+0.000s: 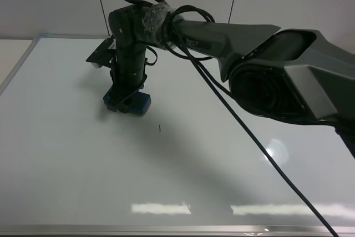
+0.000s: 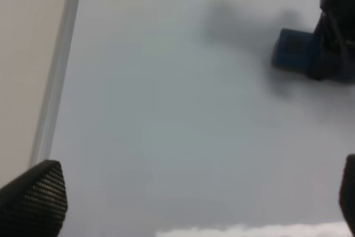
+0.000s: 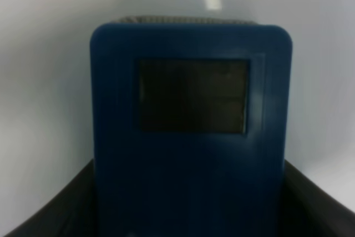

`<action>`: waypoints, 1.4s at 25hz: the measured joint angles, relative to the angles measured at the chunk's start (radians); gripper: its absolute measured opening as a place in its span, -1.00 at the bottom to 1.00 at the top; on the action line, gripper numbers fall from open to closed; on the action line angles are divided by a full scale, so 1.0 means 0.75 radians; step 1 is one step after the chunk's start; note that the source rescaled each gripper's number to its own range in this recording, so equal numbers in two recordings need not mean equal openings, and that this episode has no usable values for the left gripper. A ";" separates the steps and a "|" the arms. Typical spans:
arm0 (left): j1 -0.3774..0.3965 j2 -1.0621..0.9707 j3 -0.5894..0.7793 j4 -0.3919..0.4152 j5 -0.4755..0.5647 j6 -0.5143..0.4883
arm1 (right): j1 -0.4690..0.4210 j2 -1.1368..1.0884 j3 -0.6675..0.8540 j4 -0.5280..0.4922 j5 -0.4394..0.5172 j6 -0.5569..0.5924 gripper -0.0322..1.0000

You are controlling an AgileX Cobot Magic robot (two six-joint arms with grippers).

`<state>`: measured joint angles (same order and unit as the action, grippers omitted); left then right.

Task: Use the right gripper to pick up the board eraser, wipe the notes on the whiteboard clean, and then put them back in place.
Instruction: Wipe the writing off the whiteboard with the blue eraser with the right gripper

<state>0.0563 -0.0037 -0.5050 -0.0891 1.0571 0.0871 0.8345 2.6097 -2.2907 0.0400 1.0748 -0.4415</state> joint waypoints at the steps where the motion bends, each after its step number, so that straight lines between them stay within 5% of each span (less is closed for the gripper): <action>1: 0.000 0.000 0.000 0.000 0.000 0.000 | -0.003 0.018 -0.035 -0.027 -0.013 0.043 -0.92; 18: 0.000 0.000 0.000 0.022 0.000 0.000 | 0.000 0.048 -0.112 -0.211 0.064 0.167 -0.92; 30: 0.000 0.000 0.000 0.026 0.000 0.000 | 0.045 0.050 -0.112 0.108 0.098 -0.164 -0.92; 35: 0.000 0.000 0.000 0.026 0.000 0.000 | 0.111 0.050 -0.108 0.191 0.144 -0.161 -0.92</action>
<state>0.0563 -0.0037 -0.5050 -0.0695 1.0571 0.0871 0.9179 2.6469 -2.3720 0.1831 1.1825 -0.5623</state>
